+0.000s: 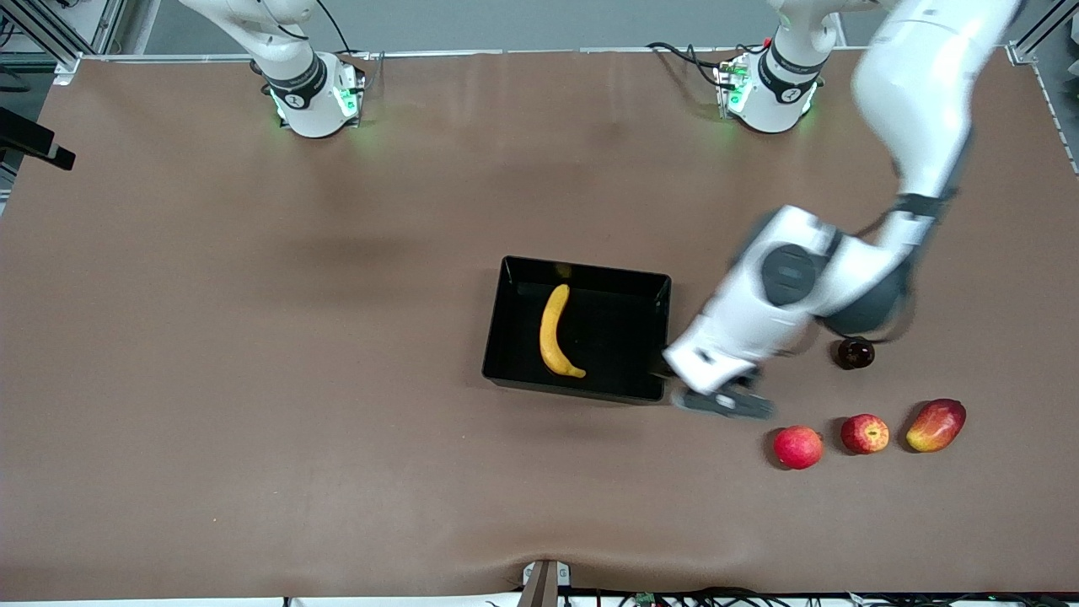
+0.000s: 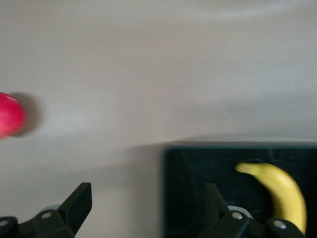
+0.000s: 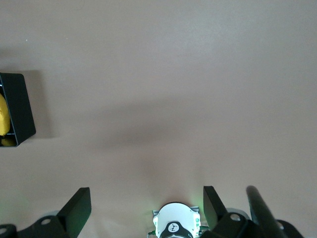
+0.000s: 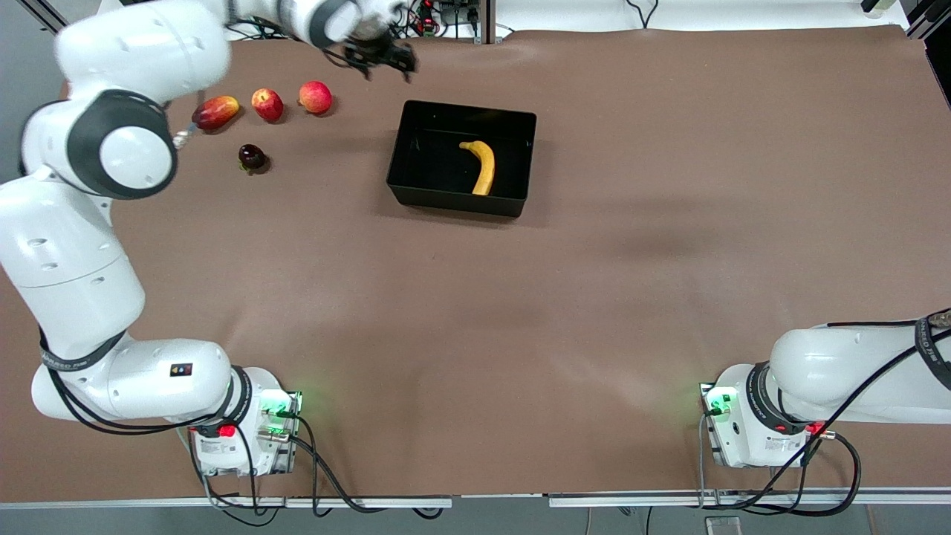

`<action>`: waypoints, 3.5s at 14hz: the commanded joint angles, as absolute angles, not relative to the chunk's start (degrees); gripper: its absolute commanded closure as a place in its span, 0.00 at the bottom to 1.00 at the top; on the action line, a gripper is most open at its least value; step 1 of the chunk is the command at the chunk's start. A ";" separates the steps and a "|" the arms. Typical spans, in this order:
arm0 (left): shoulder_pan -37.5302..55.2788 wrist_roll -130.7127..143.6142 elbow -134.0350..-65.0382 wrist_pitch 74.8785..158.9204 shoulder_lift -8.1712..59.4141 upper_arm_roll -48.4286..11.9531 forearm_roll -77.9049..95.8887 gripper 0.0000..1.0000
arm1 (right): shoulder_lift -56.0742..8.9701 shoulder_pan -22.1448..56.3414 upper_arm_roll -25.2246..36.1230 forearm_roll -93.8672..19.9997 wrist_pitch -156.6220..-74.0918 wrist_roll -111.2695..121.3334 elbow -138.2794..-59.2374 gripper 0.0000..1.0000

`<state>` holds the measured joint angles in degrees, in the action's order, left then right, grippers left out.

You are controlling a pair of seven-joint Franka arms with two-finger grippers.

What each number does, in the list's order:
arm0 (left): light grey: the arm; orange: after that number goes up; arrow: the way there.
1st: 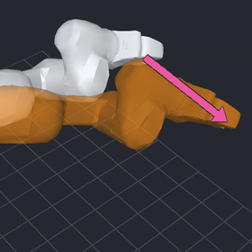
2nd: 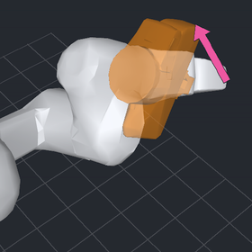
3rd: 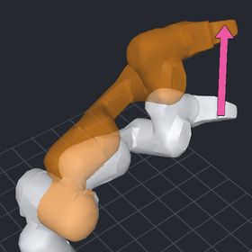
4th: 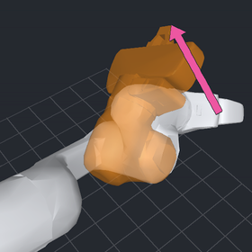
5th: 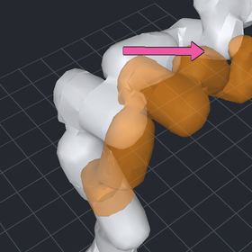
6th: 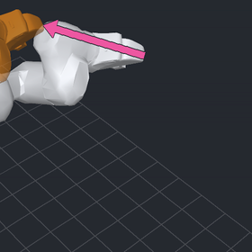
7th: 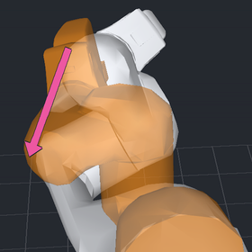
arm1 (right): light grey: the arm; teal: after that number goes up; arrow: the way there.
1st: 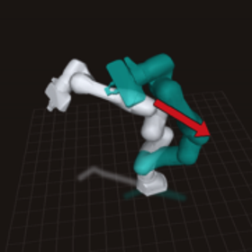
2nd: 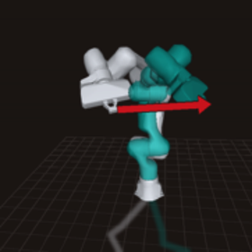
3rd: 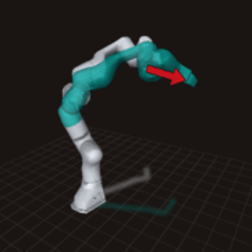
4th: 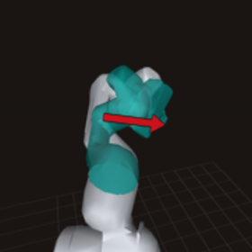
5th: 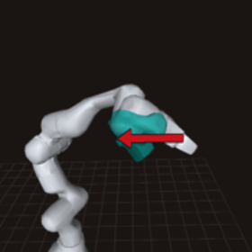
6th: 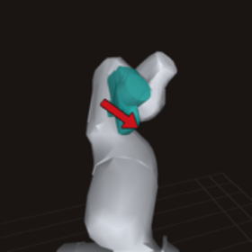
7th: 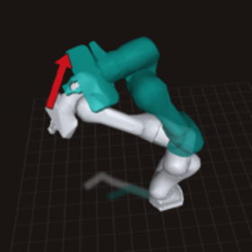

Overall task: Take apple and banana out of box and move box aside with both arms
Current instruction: 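Move the left gripper back into the tray and grasp the banana, then lift the banana out of the tray toward the fruit group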

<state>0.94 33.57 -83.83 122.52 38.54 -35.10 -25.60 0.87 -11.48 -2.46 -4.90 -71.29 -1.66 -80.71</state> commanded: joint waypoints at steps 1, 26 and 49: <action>5.43 37.35 -82.88 125.76 41.56 -34.54 -27.25 0.00 | 0.88 -13.01 -3.34 -6.06 -71.02 -1.05 -80.68 0.00; 26.02 51.15 -80.95 139.57 53.09 -23.03 -28.12 1.00 | 0.88 -13.18 -3.34 -6.15 -70.58 -1.05 -80.68 0.00; 5.47 28.50 -88.39 121.20 30.60 -24.35 -17.05 1.00 | 0.44 -15.03 -3.34 -7.82 -70.14 -0.97 -80.68 0.00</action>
